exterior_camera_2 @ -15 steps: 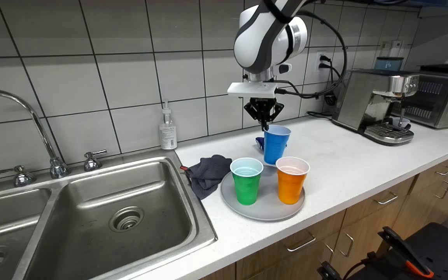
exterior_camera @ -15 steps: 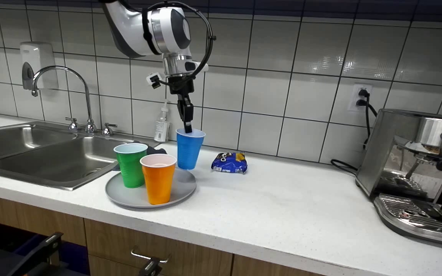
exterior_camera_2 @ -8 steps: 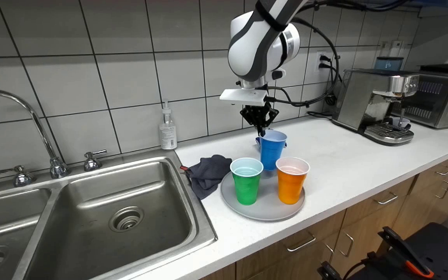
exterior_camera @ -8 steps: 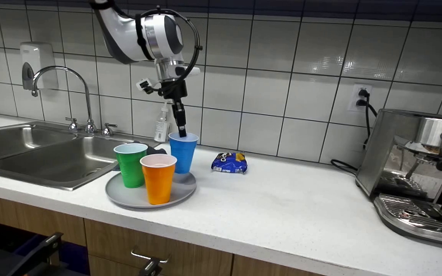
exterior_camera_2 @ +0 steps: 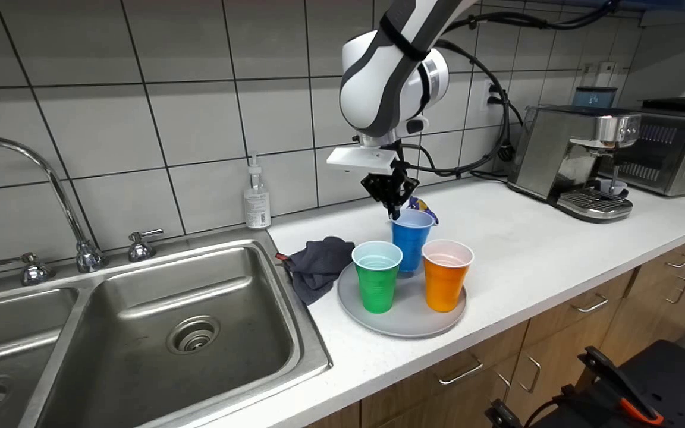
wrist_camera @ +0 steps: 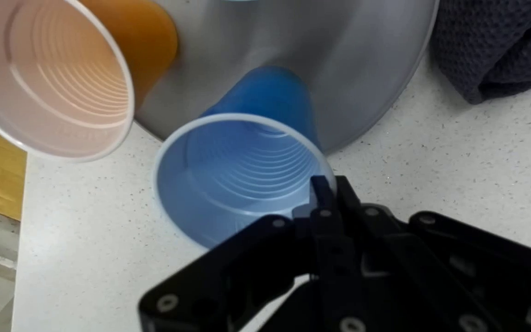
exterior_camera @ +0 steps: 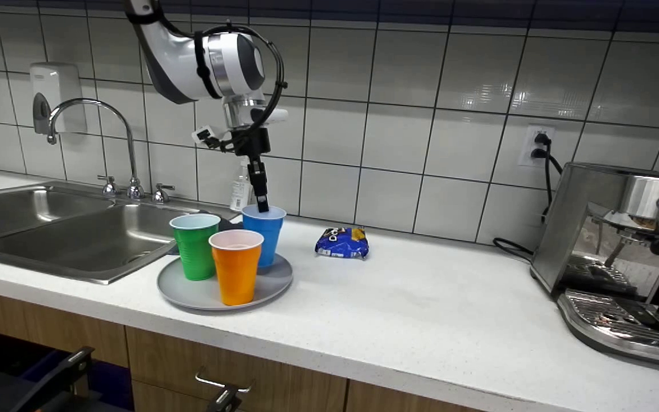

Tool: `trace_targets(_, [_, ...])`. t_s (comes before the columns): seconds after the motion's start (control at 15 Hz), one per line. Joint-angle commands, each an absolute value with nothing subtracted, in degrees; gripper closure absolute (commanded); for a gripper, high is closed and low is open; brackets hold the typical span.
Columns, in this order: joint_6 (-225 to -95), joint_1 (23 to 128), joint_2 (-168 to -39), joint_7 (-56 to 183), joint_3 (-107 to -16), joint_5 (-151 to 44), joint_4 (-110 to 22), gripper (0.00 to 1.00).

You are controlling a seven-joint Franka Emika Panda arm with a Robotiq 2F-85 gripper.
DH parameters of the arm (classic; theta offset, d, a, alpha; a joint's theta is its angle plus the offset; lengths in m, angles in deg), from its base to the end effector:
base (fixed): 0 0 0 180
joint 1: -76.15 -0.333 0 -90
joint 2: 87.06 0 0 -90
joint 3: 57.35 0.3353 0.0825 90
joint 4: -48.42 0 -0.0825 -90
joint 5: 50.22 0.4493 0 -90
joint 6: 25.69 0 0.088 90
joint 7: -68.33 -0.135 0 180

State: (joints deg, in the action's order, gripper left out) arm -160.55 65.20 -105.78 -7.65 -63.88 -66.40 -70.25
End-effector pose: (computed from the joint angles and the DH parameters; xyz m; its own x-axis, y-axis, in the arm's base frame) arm 0.6328 0.0389 0.2131 0.5070 -0.8382 0.2008 -0.8619 -0.4925 0.1205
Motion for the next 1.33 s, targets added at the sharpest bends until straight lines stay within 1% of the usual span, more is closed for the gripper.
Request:
trace_targets(0.0, [-158.9, 64.9, -106.7, -10.7, -63.4, -67.6, -68.9, 0.99])
trace_targets(0.6, [-158.8, 64.6, -108.1, -11.9, -63.6, -67.6, -68.4, 0.99])
trace_targets(0.67, [-158.7, 64.6, -108.1, -12.0, -63.6, -67.7, -68.4, 0.70])
trace_targets(0.73, [-158.6, 64.6, -108.1, -11.9, -63.6, -67.6, -68.4, 0.69])
trace_targets(0.87, [-158.5, 64.6, -108.0, -11.7, -63.6, -67.5, -68.5, 0.56])
trace_targets(1.27, [-158.3, 65.1, -107.1, -10.6, -63.4, -66.9, -68.6, 0.11])
